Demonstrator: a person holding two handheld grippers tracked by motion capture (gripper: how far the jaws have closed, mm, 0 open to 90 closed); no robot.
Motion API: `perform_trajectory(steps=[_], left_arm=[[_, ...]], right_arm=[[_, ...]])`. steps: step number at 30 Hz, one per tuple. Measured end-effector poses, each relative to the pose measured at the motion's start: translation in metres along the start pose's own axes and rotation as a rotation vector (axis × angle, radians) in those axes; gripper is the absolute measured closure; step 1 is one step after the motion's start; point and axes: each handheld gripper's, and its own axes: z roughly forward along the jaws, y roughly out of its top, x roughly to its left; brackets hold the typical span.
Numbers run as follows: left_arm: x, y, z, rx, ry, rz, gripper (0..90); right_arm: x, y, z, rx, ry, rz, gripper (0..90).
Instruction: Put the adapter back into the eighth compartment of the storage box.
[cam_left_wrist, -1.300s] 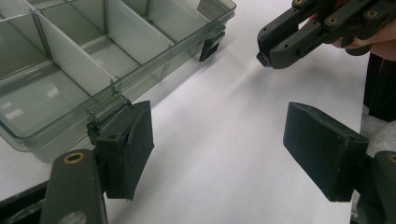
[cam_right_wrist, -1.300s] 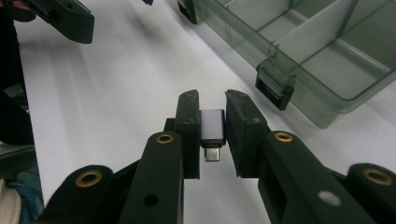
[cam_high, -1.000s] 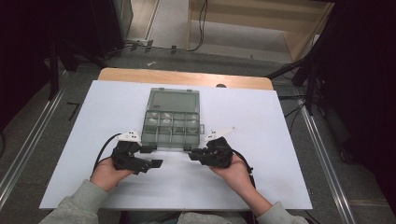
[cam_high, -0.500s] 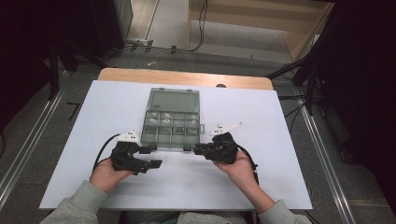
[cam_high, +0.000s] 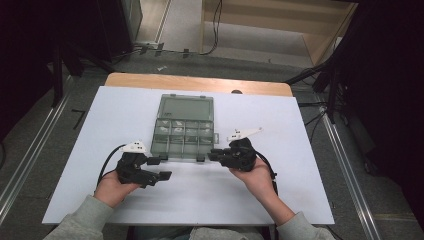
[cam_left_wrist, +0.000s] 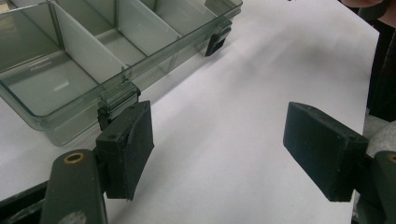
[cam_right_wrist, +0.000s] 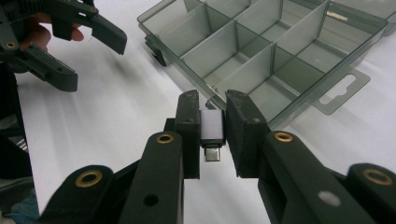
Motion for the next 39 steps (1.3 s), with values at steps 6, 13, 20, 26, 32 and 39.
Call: perform_trajectory(steps=[6, 13, 20, 26, 32, 39], left_arm=[[0.0, -0.001, -0.002, -0.005, 0.004, -0.004, 24.3], [0.001, -0.003, -0.004, -0.009, 0.013, -0.008, 24.2], [0.001, -0.004, -0.005, -0.013, 0.015, -0.014, 24.2], [0.001, -0.005, -0.006, -0.012, 0.018, -0.014, 24.3], [0.001, -0.005, -0.006, -0.01, 0.022, -0.013, 24.3], [0.002, -0.005, -0.006, -0.012, 0.021, -0.014, 24.2]], right_arm=[[-0.003, 0.005, 0.001, -0.008, -0.008, 0.003, 73.4], [-0.007, 0.009, 0.004, -0.011, -0.015, 0.01, 73.4], [-0.012, 0.013, 0.009, -0.008, -0.031, 0.022, 73.4], [-0.016, 0.015, 0.013, -0.007, -0.039, 0.033, 73.4], [-0.016, 0.018, 0.02, 0.003, -0.047, 0.033, 73.4], [-0.017, 0.021, 0.03, 0.017, -0.064, 0.041, 73.4]])
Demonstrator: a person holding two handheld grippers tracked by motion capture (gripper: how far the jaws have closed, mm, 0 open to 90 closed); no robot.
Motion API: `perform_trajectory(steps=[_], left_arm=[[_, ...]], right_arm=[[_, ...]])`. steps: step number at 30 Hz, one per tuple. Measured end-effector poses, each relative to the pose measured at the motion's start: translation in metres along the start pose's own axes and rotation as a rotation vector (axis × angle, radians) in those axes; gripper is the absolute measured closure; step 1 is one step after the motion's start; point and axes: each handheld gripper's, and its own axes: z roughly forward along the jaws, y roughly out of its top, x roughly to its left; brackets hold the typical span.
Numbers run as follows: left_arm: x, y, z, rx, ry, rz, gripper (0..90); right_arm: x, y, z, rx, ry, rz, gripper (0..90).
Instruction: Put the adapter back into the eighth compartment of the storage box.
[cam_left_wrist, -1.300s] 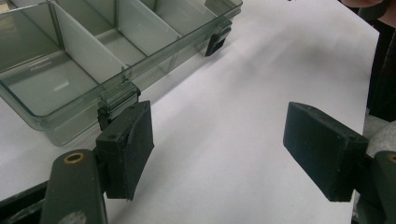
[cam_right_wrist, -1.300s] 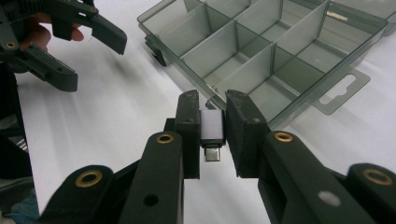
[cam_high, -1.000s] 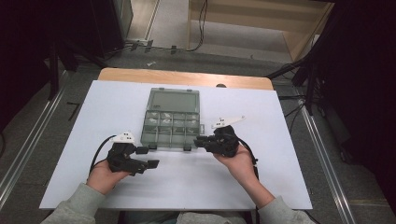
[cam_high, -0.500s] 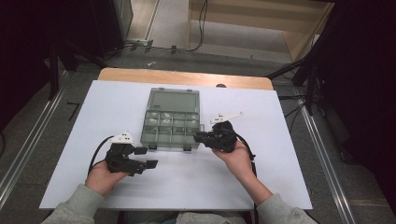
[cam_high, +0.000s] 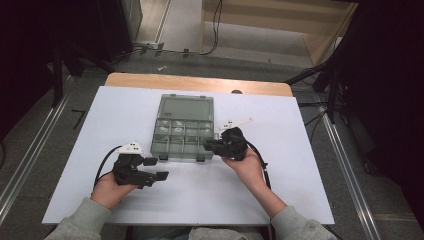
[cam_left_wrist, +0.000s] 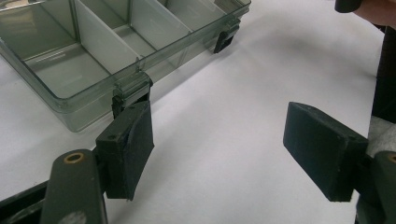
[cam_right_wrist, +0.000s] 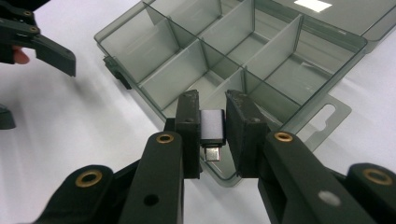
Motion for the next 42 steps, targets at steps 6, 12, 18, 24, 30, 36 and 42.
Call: perform_trajectory(steps=[6, 12, 18, 24, 30, 36, 42], left_arm=[[0.0, 0.0, 0.0, 0.0, 0.002, 0.0, 24.2], [0.0, 0.0, 0.0, -0.001, 0.001, -0.001, 24.2], [0.001, 0.0, -0.001, -0.006, 0.003, -0.002, 24.2], [0.001, 0.0, -0.002, -0.018, 0.003, -0.004, 24.3], [0.0, 0.003, -0.008, -0.052, 0.023, -0.01, 24.4], [0.001, 0.007, -0.015, -0.076, 0.049, -0.015, 27.1], [0.003, 0.01, -0.013, -0.07, 0.087, -0.026, 27.0]], right_arm=[[-0.002, 0.002, 0.007, 0.007, -0.016, 0.005, 73.4], [-0.004, 0.005, 0.015, 0.018, -0.035, 0.01, 73.4], [-0.007, 0.007, 0.023, 0.025, -0.049, 0.011, 73.3], [-0.006, 0.007, 0.028, 0.038, -0.058, 0.007, 73.0], [-0.005, 0.007, 0.022, 0.024, -0.046, 0.011, 66.2], [-0.004, 0.007, 0.014, 0.001, 0.007, 0.016, 51.9], [-0.002, 0.0, 0.005, -0.033, 0.039, 0.024, 38.7]])
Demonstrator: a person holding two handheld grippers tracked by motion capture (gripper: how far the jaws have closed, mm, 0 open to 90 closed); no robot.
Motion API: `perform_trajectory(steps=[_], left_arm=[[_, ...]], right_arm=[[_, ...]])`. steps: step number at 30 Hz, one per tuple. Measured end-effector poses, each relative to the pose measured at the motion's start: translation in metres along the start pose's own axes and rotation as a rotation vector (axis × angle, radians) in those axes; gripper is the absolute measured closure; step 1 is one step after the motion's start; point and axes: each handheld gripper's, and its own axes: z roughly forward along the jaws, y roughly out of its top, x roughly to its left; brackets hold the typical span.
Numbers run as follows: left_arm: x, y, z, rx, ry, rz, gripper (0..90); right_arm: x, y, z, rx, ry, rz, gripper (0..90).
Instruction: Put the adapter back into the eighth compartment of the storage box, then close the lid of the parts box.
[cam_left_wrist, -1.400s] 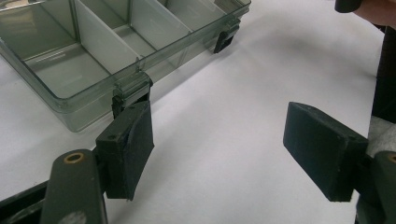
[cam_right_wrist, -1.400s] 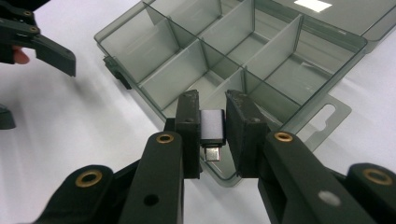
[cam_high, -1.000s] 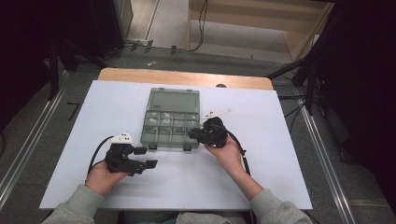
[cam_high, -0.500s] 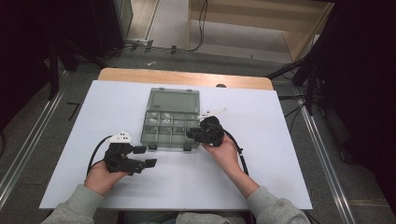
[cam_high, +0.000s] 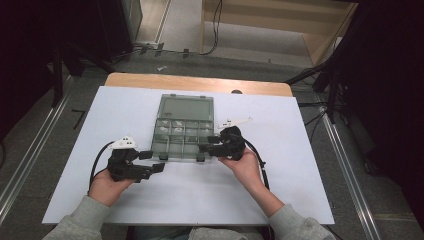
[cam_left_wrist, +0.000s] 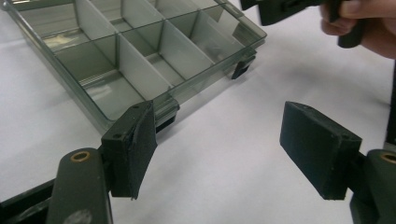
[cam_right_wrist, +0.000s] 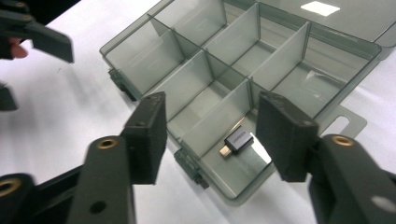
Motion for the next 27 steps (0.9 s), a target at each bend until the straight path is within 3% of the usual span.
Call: perform_trajectory(steps=[5, 10, 16, 20, 27], left_arm=[[0.003, 0.003, 0.001, -0.029, 0.01, -0.007, 26.4], [0.007, 0.007, 0.002, -0.049, 0.051, -0.02, 24.9], [0.012, 0.011, 0.005, -0.055, 0.093, -0.028, 24.9], [0.015, 0.015, 0.008, -0.051, 0.103, -0.07, 24.9], [0.021, 0.02, 0.013, -0.051, 0.118, -0.066, 24.9]], right_arm=[[0.001, -0.005, -0.006, -0.011, -0.01, -0.008, 33.3], [-0.002, -0.007, -0.011, -0.025, -0.016, 0.009, 31.1], [-0.005, -0.013, -0.015, -0.027, -0.035, 0.016, 30.4], [-0.006, -0.016, -0.017, -0.027, -0.048, 0.025, 29.3], [-0.008, -0.02, -0.02, -0.032, -0.069, 0.041, 27.2]])
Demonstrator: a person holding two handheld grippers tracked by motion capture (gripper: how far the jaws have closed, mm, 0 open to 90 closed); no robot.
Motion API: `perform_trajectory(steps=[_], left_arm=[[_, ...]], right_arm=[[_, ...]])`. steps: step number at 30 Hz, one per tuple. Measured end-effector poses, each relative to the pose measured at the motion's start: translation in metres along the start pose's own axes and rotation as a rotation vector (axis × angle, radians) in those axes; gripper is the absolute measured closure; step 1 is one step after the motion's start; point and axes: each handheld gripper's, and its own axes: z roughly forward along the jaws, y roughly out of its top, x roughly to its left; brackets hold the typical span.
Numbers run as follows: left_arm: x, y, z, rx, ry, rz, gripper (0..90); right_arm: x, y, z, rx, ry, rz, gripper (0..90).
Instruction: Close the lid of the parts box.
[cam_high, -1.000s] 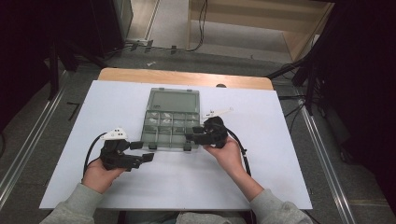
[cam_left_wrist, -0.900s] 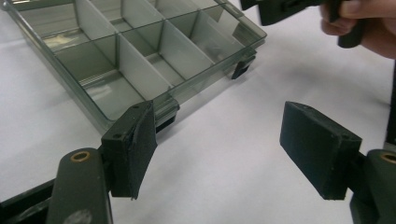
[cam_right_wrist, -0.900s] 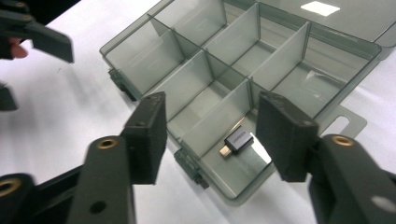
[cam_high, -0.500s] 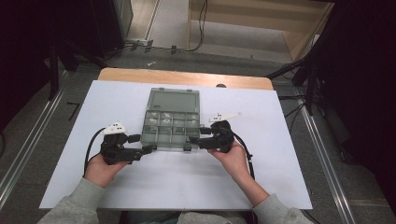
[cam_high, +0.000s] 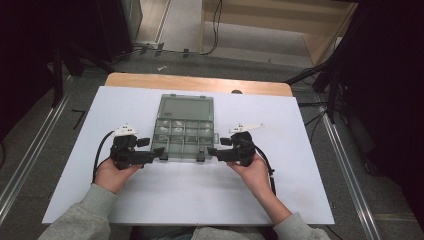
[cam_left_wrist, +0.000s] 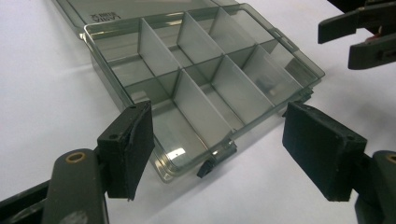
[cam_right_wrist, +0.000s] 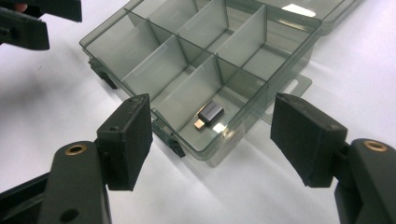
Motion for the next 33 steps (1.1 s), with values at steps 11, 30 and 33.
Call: perform_trajectory(steps=[11, 30, 33], left_arm=[[0.008, 0.001, 0.005, -0.006, 0.018, -0.018, 25.1], [0.026, 0.01, 0.021, -0.045, 0.068, -0.075, 27.2], [0.027, 0.014, 0.025, -0.037, 0.076, -0.066, 27.1]], right_arm=[[-0.003, -0.002, -0.001, -0.006, -0.022, 0.011, 26.9], [-0.018, 0.001, -0.001, -0.024, -0.062, 0.068, 27.1], [-0.021, 0.003, 0.001, -0.026, -0.069, 0.069, 27.2]])
